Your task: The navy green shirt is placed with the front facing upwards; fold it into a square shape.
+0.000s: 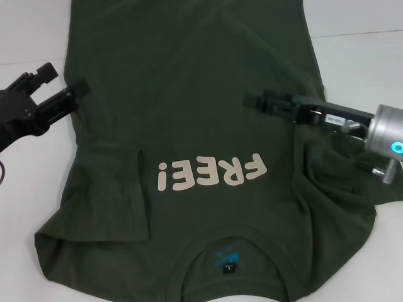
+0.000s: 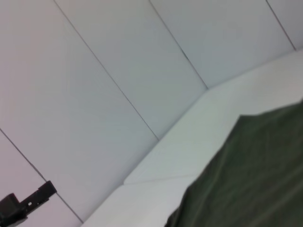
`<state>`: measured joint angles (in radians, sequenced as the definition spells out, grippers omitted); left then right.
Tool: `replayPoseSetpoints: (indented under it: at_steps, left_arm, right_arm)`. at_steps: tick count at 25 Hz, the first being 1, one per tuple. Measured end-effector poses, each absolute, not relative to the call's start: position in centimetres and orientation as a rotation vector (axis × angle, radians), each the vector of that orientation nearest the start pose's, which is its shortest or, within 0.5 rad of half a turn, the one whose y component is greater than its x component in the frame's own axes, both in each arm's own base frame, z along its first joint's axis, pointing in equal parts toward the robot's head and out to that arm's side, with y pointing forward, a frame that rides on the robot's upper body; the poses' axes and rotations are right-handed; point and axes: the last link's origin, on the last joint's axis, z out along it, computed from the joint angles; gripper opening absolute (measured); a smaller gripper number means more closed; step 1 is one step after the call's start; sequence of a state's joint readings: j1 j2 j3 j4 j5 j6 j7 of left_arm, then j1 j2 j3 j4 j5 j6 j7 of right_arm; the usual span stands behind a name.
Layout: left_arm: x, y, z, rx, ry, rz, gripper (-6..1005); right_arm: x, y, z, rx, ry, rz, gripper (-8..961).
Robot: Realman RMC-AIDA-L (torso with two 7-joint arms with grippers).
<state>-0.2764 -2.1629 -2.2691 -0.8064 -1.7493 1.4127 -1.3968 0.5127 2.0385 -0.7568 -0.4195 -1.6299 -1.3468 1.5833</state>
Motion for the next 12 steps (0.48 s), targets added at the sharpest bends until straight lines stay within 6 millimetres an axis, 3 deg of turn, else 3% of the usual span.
replayPoseSetpoints:
  at_steps: [5,12]
  left_arm:
    - [-26.4,30.8,2.6,-2.209,-0.746,-1.171,884]
    - [-26.6,30.3,2.3,-2.228,-0.761,-1.160,883]
  right_arm:
    - [30.1,33.3,1.6,-2.304,1.260,0.944,918]
    - [33.7,30.3,5.8,-2.269,1.412,0.755,915]
